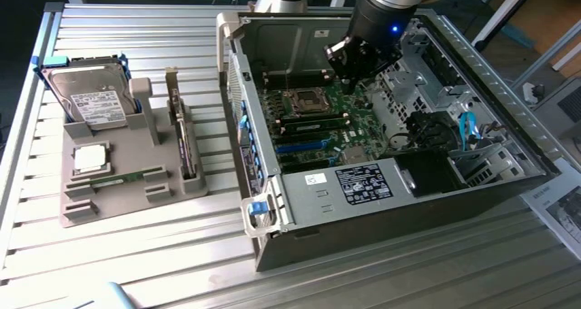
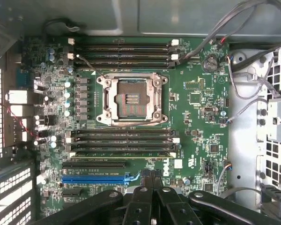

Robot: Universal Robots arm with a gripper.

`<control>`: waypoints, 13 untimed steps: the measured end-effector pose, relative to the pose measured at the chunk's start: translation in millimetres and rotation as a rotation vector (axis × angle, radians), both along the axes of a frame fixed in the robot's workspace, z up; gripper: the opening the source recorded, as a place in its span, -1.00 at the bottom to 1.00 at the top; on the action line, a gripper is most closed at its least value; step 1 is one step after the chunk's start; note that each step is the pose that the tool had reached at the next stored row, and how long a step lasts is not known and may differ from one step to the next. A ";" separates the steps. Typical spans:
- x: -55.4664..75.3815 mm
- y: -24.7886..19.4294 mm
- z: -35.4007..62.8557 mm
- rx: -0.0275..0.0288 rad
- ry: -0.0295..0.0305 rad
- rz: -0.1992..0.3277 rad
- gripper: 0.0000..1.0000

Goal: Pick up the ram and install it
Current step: 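Press down the ram until it locks into place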

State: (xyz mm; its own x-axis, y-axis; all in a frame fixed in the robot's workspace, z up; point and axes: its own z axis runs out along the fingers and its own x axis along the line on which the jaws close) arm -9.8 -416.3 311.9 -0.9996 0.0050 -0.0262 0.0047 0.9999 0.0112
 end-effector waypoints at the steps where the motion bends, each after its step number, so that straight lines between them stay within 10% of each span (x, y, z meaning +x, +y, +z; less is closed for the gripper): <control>1: 0.1 0.0 0.0 0.0001 0.0010 0.000 -0.80; 13: 0.3 0.0 0.0 0.0004 0.0024 -0.012 -0.80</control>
